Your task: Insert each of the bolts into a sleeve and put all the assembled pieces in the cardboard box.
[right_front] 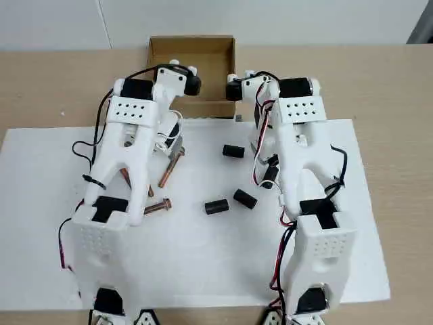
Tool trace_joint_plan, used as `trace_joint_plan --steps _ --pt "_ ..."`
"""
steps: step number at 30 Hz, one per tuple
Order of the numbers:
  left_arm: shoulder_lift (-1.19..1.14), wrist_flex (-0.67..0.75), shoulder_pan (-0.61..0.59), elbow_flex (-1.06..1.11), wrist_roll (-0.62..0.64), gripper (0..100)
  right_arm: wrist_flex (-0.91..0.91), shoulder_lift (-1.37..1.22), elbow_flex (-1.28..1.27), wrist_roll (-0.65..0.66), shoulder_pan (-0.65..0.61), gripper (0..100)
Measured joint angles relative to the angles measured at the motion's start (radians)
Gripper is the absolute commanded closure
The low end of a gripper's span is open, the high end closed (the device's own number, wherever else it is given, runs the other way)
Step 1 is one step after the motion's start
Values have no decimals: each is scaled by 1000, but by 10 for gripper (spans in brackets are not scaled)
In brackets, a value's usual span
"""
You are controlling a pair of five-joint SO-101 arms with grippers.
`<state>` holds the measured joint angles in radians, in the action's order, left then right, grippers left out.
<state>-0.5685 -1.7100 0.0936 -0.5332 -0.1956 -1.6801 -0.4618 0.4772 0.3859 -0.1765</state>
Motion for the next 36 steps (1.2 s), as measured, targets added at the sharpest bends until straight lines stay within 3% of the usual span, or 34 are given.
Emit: trace_joint_plan --steps 15,24,30,36 --pt "-44 52 37 0 -17 867 0 0 0 0 0 993" --pt "-186 61 40 -63 -21 869 0 0 0 0 0 993" --pt "-241 55 48 -129 -21 995 0 0 0 0 0 993" --pt "-258 15 52 -183 -17 995 -2 0 0 0 0 993"
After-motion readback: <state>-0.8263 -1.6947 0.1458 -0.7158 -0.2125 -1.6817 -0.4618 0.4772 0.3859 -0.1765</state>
